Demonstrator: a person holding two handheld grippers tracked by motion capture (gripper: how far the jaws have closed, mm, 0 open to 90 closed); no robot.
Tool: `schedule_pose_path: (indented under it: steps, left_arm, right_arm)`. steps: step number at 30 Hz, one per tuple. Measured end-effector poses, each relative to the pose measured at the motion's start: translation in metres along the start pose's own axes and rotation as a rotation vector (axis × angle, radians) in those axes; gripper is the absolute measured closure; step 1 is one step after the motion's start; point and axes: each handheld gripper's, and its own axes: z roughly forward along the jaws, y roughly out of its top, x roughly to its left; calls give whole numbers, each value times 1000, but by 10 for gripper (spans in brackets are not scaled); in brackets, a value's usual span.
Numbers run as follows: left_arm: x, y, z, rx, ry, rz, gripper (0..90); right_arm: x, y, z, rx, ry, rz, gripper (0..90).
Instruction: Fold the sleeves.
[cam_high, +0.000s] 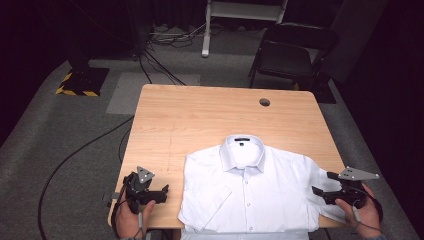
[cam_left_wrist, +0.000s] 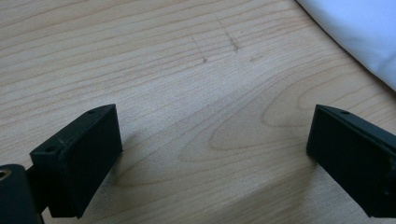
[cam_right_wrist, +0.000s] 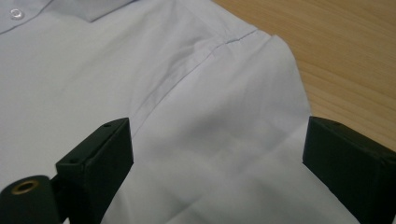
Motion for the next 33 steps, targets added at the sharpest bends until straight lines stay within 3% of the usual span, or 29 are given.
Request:
schedule_pose_path:
  steps: [5,10,24,33]
  left_arm:
    - [0,0,0,0,0,0,34]
    - [0,0,0,0,0,0,35]
    - [0,0,0,0,0,0,35]
    - [0,0,0,0,0,0,35]
  right_arm:
    - [4,9,-10,-6,-19,-18,83]
    - [5,17,-20,-25,-9,-33,84]
    - [-10,31,-49,-94,-49,-33,84]
    - [-22,29,-56,-85,-82,-13,97]
